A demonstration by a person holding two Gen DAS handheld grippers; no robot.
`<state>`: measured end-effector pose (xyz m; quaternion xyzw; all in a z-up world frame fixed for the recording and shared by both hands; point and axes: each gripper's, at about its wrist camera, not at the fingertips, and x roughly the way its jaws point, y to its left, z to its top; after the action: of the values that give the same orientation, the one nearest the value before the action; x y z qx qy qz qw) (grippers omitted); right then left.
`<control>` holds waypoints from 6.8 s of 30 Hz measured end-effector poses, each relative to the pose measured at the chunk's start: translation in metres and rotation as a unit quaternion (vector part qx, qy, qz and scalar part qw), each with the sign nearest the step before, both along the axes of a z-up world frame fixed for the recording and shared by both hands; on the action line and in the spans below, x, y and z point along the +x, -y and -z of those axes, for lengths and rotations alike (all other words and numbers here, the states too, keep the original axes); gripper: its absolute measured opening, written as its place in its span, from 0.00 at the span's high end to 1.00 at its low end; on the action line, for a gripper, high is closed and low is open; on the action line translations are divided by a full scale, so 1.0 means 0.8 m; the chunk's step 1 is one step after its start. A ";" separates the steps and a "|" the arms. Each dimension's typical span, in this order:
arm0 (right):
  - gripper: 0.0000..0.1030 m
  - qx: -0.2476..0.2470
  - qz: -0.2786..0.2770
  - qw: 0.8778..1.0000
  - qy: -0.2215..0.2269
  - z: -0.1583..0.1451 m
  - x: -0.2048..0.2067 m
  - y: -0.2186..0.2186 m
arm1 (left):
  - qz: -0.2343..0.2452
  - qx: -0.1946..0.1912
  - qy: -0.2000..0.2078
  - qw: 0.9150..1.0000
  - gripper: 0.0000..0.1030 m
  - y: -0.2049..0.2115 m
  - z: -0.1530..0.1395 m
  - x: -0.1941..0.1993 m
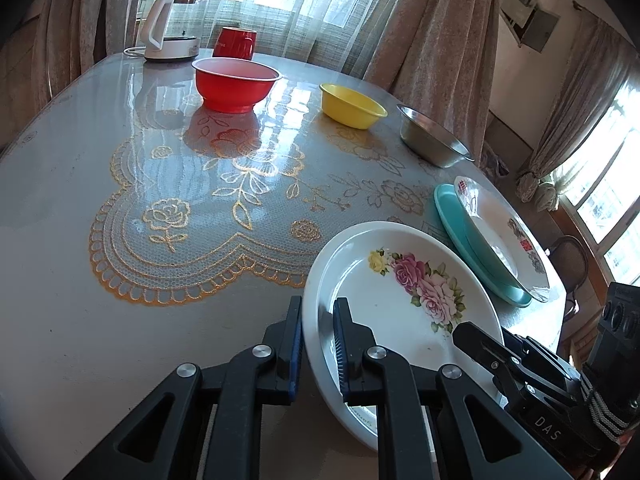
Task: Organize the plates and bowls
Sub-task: 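Grasp the floral plate rim with both grippers and lift it, then carry the floral plate over the red-character plate on the stack, then lower the floral plate onto the stack and open both grippers, then move the right gripper to the steel bowl rim while the left gripper withdraws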
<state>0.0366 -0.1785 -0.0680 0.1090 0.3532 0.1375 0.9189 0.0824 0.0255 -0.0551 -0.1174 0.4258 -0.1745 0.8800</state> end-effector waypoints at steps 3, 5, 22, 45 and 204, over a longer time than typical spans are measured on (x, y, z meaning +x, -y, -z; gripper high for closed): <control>0.74 -0.012 0.006 1.000 0.005 0.000 -0.002 -0.002 | 0.000 0.006 0.002 1.000 0.87 0.002 -0.001 -0.001; 0.76 -0.010 0.007 1.000 0.005 0.000 -0.001 0.000 | 0.003 0.013 0.006 1.000 0.87 0.004 -0.002 -0.002; 0.84 0.006 0.015 0.999 0.034 -0.025 -0.013 0.028 | 0.025 -0.010 0.022 0.999 0.82 0.022 -0.012 -0.010; 0.84 0.031 0.113 0.991 0.062 -0.078 -0.004 0.165 | 0.098 -0.041 0.055 0.993 0.82 0.175 -0.067 0.052; 0.66 0.232 0.252 0.922 -0.183 -0.026 0.344 0.311 | -0.007 0.022 0.034 0.999 0.00 0.150 -0.039 0.187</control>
<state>0.3116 -0.4276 -0.0474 0.4274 0.4341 -0.0428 0.7919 0.2322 -0.0942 -0.0239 -0.0947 0.3982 -0.1626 0.8978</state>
